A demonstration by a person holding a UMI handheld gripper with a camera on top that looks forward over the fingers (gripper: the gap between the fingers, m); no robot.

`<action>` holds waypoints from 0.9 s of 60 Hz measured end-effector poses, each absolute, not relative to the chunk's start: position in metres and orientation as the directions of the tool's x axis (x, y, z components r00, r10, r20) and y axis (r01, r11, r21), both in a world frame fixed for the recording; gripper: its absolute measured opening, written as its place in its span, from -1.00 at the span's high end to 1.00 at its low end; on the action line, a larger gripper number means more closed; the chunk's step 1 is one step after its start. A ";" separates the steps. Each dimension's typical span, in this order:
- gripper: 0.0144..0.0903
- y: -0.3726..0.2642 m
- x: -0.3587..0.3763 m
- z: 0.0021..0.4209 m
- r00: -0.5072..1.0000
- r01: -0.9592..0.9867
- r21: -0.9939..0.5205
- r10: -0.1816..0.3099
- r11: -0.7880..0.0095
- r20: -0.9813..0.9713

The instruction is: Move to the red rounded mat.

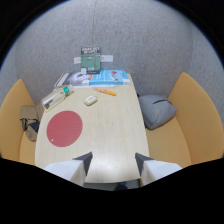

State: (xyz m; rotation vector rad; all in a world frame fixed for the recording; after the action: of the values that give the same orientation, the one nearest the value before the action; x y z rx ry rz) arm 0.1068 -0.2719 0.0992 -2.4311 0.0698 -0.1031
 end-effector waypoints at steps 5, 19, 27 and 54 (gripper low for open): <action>-0.93 -0.272 0.107 0.098 0.995 -0.026 -0.649 -0.081 -0.760 0.055; -0.91 -0.280 0.090 0.092 0.994 -0.032 -0.651 -0.092 -0.758 0.058; -0.91 -0.286 0.052 0.080 0.996 -0.033 -0.635 -0.076 -0.772 0.040; -0.91 -0.252 -0.069 0.046 0.999 0.033 -0.622 0.036 -0.782 0.008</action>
State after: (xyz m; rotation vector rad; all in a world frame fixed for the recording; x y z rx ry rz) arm -0.0692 -0.2515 0.0464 -2.4695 -0.0476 0.0056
